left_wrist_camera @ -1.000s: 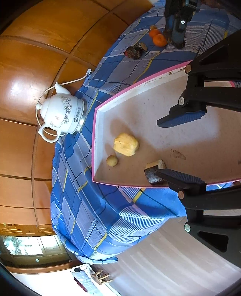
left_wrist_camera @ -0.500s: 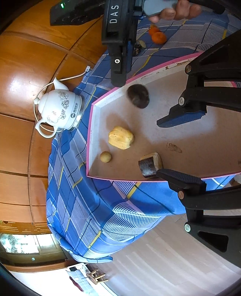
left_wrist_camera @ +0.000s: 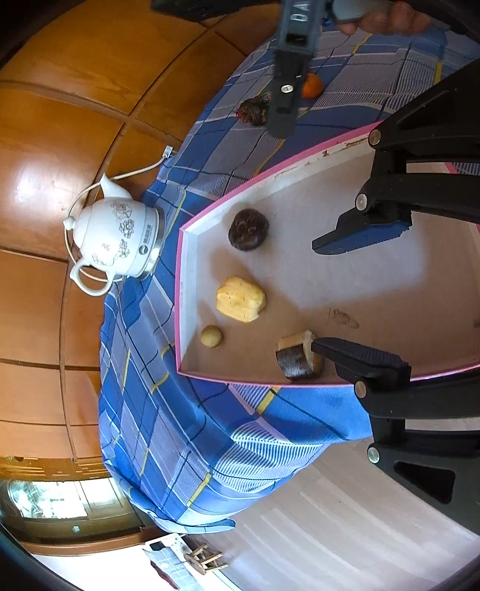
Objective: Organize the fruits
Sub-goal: 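Carry the dark brown oval fruit with the right gripper into the tray and release, then move both open grippers from the tray toward the fruit on the bedspread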
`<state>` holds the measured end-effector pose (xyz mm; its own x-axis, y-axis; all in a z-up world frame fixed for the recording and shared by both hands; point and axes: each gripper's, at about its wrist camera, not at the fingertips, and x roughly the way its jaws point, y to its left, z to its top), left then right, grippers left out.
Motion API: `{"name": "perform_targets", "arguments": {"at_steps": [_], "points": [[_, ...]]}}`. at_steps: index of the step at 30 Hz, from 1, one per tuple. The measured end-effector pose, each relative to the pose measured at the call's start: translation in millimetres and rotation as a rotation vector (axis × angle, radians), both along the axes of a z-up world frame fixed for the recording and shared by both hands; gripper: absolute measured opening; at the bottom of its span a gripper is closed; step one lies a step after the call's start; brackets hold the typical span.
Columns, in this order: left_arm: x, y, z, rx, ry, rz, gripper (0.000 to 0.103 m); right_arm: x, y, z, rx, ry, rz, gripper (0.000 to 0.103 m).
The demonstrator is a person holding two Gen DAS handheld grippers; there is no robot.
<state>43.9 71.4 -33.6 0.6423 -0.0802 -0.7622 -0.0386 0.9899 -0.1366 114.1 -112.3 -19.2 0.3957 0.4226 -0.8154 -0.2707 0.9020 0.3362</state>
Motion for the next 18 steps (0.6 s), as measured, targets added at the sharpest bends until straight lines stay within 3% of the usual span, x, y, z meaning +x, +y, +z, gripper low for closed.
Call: {"name": "perform_targets", "arguments": {"at_steps": [18], "points": [[-5, -27, 5, 0.033, -0.006, -0.065, 0.048, -40, -47, 0, -0.132, -0.052, -0.034, 0.06]]}}
